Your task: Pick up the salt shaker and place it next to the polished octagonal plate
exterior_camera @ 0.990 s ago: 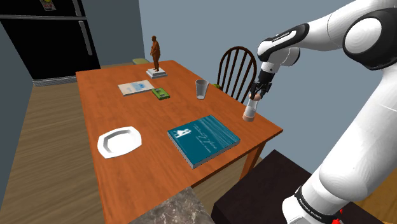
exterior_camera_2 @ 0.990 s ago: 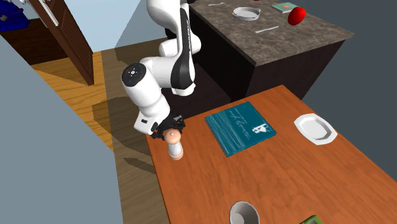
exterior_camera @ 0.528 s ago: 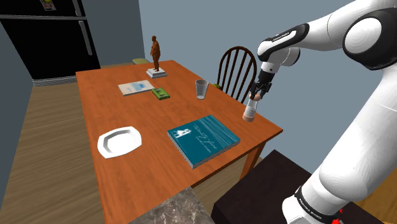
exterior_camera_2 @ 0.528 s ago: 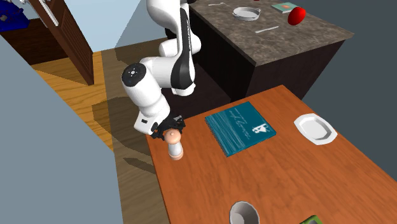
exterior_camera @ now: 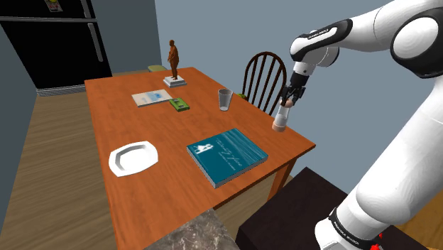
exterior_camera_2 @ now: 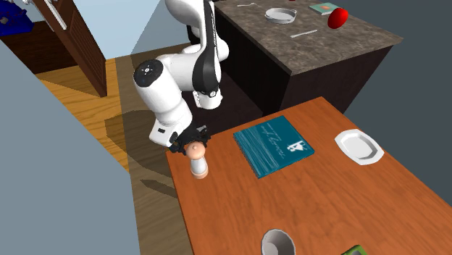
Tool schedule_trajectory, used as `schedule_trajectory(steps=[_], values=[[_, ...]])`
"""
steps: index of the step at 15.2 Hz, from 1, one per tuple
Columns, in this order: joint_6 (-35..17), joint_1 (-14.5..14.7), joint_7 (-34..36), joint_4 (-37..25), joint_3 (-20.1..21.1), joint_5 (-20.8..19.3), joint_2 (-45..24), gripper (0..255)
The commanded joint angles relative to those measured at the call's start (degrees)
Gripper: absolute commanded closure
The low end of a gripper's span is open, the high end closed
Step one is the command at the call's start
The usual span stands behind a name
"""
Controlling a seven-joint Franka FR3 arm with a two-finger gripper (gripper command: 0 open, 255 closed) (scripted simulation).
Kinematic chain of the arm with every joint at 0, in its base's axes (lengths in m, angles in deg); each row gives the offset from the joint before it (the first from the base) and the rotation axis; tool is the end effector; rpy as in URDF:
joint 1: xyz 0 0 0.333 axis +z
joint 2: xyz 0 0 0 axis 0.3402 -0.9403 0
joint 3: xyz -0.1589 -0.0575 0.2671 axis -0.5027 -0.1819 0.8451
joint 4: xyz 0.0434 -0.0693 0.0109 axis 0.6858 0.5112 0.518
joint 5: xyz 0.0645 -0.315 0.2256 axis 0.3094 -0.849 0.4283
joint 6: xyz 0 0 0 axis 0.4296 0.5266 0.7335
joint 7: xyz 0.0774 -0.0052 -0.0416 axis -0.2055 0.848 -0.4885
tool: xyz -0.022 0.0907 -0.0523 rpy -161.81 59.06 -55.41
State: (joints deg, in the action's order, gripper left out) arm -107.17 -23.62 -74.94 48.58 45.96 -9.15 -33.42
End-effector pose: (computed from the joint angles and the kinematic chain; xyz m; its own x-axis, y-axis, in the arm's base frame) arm 0.4613 -0.2905 0.4251 0.9860 -0.1670 -0.0018 -0.1649 -0.9722 -0.1662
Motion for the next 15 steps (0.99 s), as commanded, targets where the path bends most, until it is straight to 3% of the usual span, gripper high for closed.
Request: schedule_trajectory(steps=[1, 15], values=[[1.65, -0.02, 0.35, -1.41, -0.03, -0.29, 0.3, 255], [11.83, 0.09, 2.75, -9.69, 0.1, -2.06, 2.77, 255]])
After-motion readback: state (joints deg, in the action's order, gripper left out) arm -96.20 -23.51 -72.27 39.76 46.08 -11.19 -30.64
